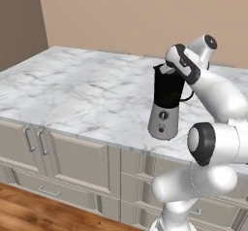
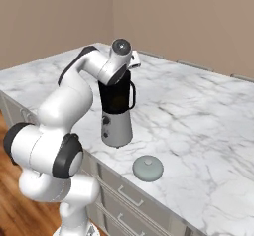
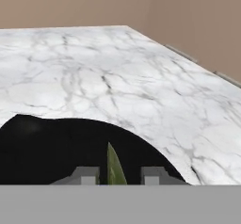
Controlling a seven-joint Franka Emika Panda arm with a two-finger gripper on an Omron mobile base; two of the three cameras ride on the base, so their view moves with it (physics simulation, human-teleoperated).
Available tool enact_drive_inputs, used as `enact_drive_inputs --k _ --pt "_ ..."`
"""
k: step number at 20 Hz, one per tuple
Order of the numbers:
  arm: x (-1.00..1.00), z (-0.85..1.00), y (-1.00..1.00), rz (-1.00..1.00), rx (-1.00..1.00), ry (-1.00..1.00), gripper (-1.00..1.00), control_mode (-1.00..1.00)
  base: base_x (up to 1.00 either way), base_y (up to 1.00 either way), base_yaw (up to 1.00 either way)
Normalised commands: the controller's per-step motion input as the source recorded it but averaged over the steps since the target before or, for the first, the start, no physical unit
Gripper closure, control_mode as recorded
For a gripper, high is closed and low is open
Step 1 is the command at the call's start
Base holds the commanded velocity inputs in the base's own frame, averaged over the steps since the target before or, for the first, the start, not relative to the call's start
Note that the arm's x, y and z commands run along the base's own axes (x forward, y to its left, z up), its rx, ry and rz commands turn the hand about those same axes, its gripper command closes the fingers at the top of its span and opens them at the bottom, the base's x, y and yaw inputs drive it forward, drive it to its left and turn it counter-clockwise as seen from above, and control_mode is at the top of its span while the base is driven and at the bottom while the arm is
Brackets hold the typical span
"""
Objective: Grab the lemon and lemon wedge from the fridge, place them in the blender, close the lid, and turn on the blender to create a marinade.
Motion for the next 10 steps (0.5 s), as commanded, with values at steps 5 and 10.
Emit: enact_drive_inputs --k 5,10 --pt "-0.18 0.12 0.00 0.00 0.00 0.00 -1.00 -1.00 0.00 0.00 0.00" --pt "-0.21 0.31 0.00 0.00 0.00 0.00 -1.00 -1.00 0.00 0.00 0.00"
